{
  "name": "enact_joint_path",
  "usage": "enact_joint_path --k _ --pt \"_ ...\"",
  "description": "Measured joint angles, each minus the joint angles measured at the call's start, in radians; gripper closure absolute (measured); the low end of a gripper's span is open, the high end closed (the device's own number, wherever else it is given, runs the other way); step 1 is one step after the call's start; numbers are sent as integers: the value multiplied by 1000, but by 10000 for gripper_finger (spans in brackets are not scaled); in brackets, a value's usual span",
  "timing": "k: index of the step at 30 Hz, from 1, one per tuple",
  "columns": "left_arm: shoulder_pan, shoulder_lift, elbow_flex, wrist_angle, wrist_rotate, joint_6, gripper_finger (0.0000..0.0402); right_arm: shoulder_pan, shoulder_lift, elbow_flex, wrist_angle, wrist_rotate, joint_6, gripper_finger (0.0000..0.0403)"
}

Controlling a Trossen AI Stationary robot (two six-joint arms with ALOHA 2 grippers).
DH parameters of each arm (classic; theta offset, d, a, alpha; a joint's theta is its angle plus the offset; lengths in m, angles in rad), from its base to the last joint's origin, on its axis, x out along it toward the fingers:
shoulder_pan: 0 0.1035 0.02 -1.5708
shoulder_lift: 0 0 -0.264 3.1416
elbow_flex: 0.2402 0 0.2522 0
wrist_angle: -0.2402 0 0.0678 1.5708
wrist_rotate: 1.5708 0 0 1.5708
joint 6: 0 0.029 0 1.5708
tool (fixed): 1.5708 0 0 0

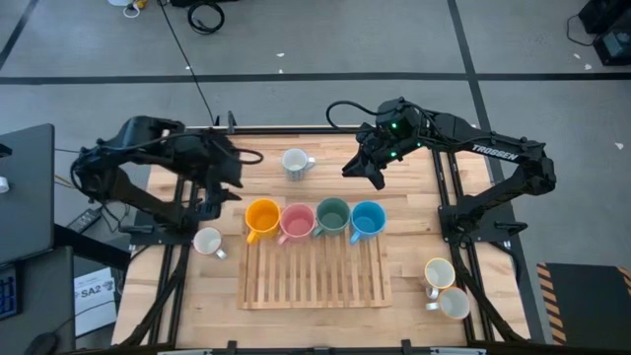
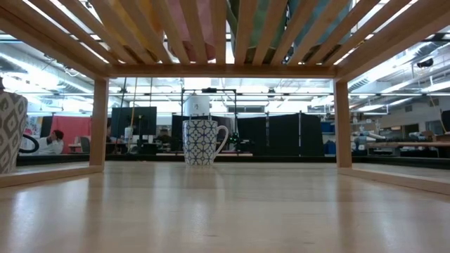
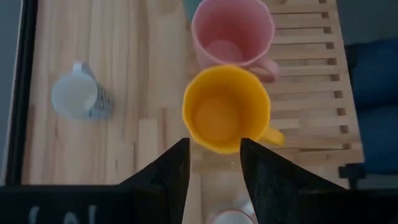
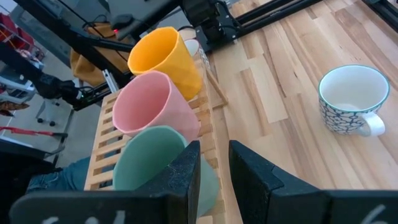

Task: Place coffee mugs
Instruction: Put the gray patterned mug on the shelf

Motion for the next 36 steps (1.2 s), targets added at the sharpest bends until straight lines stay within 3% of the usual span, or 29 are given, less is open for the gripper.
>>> enact_joint_path --k 7,18,36 --pt "0 -146 -211 -1 -30 -193 253 0 0 0 -1 0 -5 313" --pt "0 -325 -584 -2 -32 -368 253 0 0 0 -1 0 -5 313" --pt "0 -355 -1001 9 -31 -379 253 0 0 0 0 0 -5 313"
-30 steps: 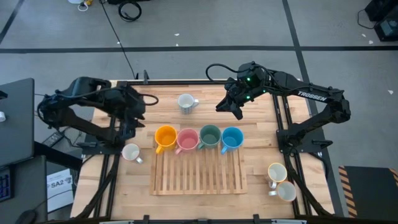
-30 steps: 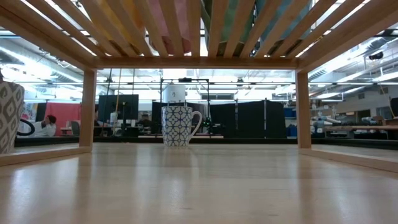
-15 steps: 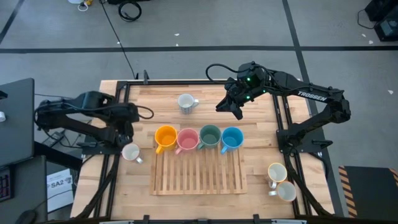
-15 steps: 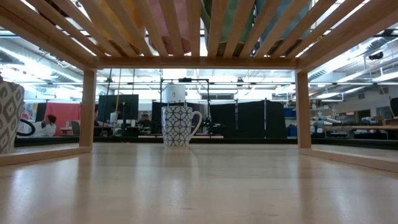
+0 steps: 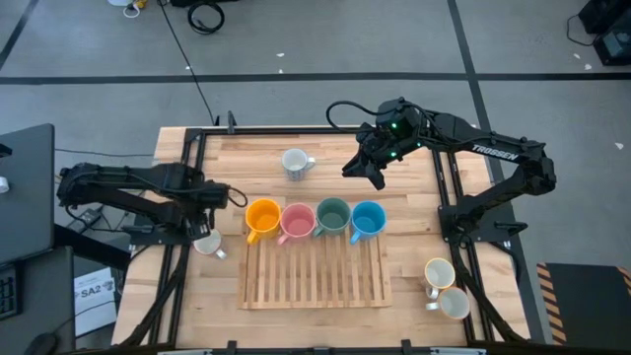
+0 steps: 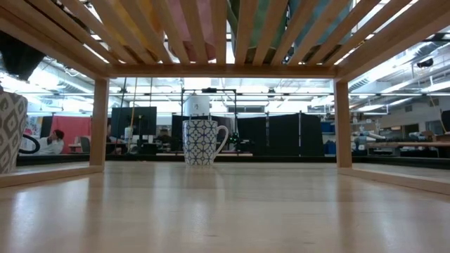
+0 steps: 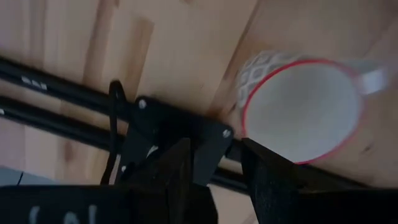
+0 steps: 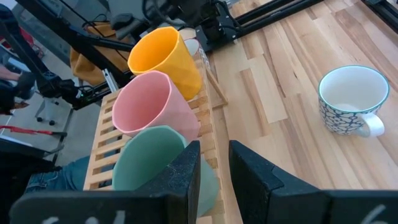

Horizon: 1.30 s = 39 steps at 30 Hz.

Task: Place coffee mugs
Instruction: Put the gray patterned mug on the shelf

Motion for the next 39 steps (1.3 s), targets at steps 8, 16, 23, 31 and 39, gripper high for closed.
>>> enact_joint_path --k 8,16,23,31,39 --pt "0 0 -142 75 92 -42 253 0 0 0 0 0 0 313" --pt "0 0 -164 130 104 -126 253 0 0 0 0 0 0 313" --pt "0 0 -164 140 100 -195 253 0 0 0 0 0 0 313" --pt "0 0 -164 147 100 -236 253 0 0 0 0 0 0 313" --pt "0 0 -167 185 101 -282 253 0 0 0 0 0 0 313"
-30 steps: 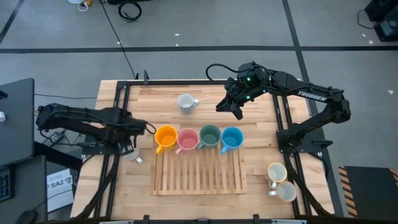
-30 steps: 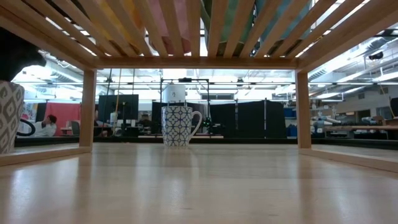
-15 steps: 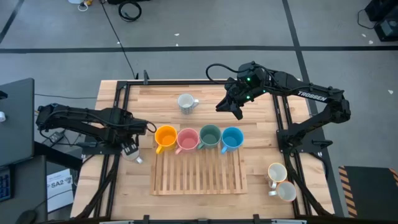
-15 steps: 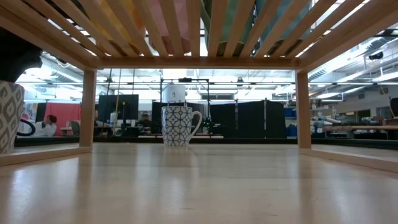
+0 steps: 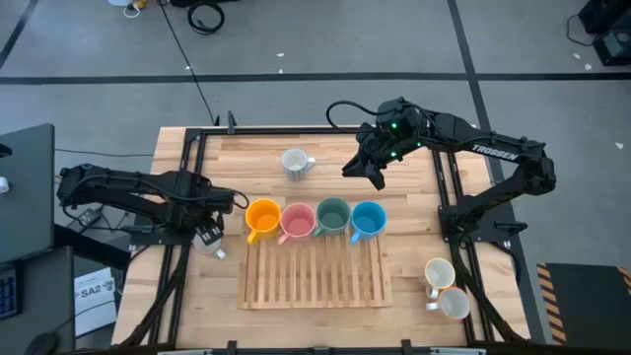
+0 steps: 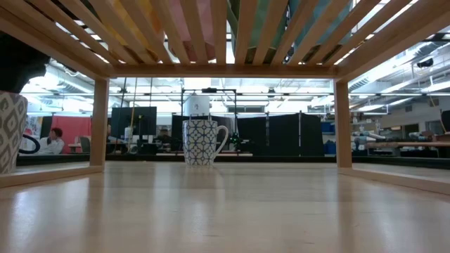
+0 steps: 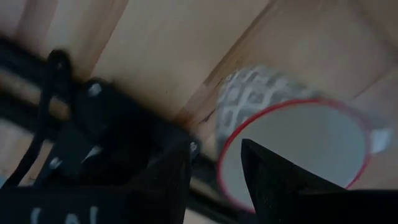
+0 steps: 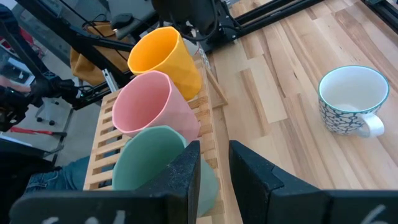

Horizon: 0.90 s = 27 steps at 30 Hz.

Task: Place coffee mugs
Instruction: Put the gray patterned mug on the shelf

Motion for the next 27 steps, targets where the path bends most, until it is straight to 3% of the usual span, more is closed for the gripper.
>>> enact_joint_path --k 3,17,27 --pt "-1 2 -37 81 29 2 253 0 0 0 0 0 0 313" --pt "-24 23 -31 101 37 1 255 0 0 0 0 0 0 313" --pt "-24 23 -31 101 37 2 299 0 0 0 0 0 0 313"
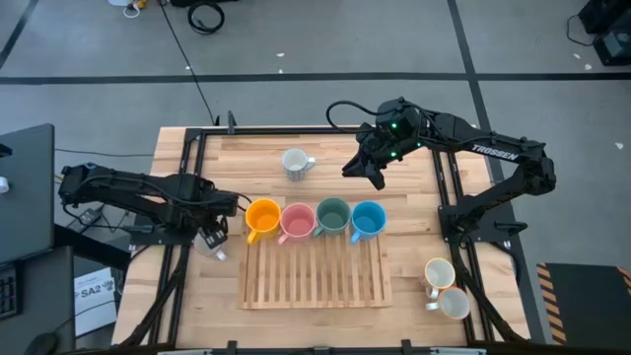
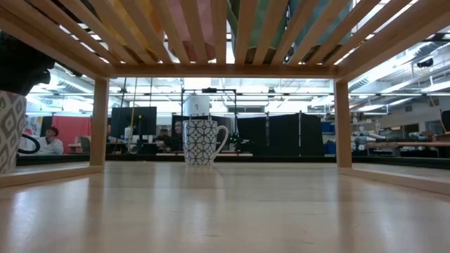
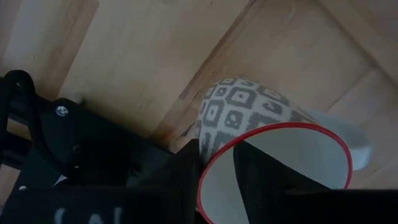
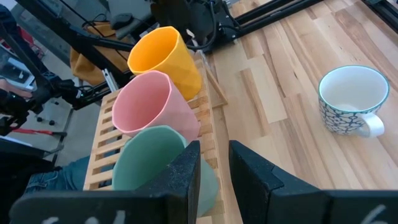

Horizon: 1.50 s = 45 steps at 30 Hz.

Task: Place coffee mugs
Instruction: Put the gray patterned mug on the shelf

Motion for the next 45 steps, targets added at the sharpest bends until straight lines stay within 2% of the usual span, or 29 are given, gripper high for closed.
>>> enact_joint_path --k 15,32,45 --pt "0 -1 0 0 3 3 381 0 0 0 0 0 0 313" --pt "0 -1 7 -35 10 3 385 0 0 0 0 0 0 313" --pt "0 -1 232 -204 30 34 385 0 0 0 0 0 0 313"
